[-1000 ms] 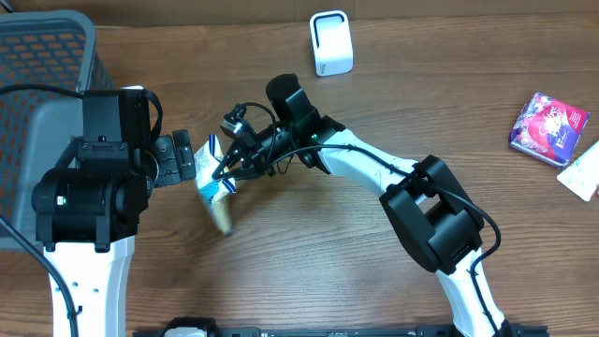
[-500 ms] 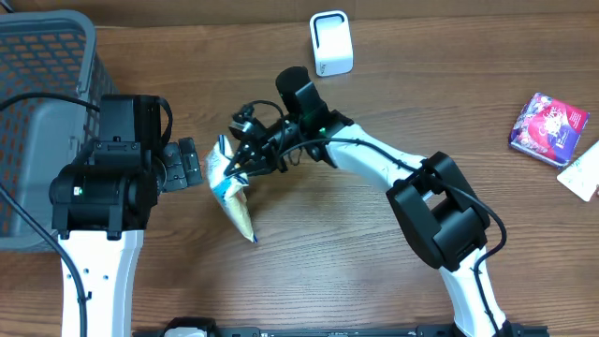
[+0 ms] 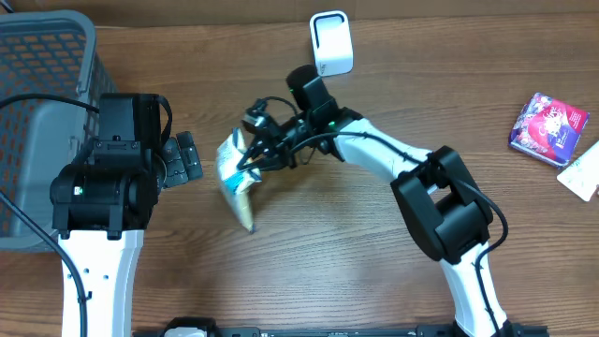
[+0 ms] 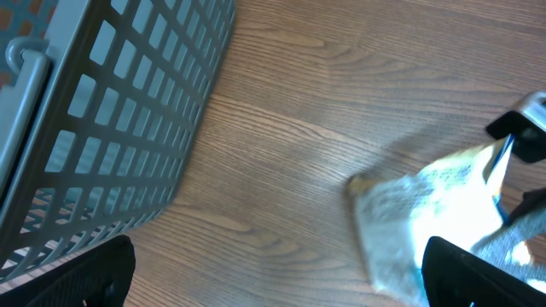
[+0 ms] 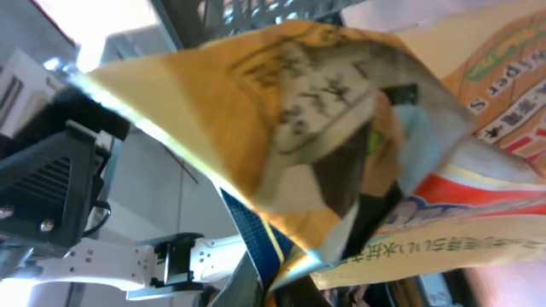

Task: Scan the item barcode
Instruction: 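Swing the snack bag left toward the left gripper, then lower the snack bag onto the table center and open the right gripper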

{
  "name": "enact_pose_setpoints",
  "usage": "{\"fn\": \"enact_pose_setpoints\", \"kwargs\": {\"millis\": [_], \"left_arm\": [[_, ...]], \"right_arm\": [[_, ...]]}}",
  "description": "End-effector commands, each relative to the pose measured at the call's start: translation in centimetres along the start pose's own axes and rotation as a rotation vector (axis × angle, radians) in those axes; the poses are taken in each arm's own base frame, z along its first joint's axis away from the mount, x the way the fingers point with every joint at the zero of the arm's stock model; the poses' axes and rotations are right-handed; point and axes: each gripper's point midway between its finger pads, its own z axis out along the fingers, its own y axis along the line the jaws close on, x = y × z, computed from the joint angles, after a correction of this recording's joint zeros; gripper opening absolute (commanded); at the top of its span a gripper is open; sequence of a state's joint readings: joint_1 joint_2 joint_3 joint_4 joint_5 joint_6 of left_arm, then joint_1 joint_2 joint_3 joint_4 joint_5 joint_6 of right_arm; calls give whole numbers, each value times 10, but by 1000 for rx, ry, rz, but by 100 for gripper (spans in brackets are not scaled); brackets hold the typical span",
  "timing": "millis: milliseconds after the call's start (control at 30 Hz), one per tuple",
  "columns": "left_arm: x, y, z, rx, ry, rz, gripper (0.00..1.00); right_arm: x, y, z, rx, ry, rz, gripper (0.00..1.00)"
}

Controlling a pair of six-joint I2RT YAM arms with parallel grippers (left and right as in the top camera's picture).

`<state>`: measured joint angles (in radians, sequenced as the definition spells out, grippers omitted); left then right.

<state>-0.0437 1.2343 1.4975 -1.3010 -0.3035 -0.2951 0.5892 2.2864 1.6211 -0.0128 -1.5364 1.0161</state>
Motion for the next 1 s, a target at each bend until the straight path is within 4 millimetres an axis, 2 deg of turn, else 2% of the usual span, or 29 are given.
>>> {"fn": "enact_pose_setpoints", "kwargs": {"millis": [0,133,167,233,333,433,533,667,733,800,967], "left_arm": [[-1,4,-2,-11,-12,-31,100],[-1,4,-2,-11,-12,-31,100],[-1,4,-2,-12,-12,-31,100],[-1,5,-2,-15,-12,-30,100],[-1,6,-2,-20,-13,-27,100],[-1,6,-2,-22,-14,-22,100],[-1,6,-2,-22,-14,-22,100],[-2,7,-2,-25,-18,-24,100],[-3,6,-2,-24,-21,-25,100],[-3,6,-2,-23,-24,-26,100],[-4,8,-2,-35,-28,-26,100]], "right_arm": [[-16,-39,-33,-6,-66,-43,4],[-35,-85,-64,128,-239,-15,4],[-39,-106,-79,224,-305,-1,4],[-38,-139,-101,390,-373,32,4],[-21,-184,-136,637,-424,148,4],[0,-206,-163,776,-428,251,4],[26,-227,-200,935,-450,383,4],[45,-235,-229,993,-468,478,5],[50,-235,-236,988,-470,493,44],[53,-234,-240,986,-466,499,100],[54,-227,-243,992,-441,464,100]]}}
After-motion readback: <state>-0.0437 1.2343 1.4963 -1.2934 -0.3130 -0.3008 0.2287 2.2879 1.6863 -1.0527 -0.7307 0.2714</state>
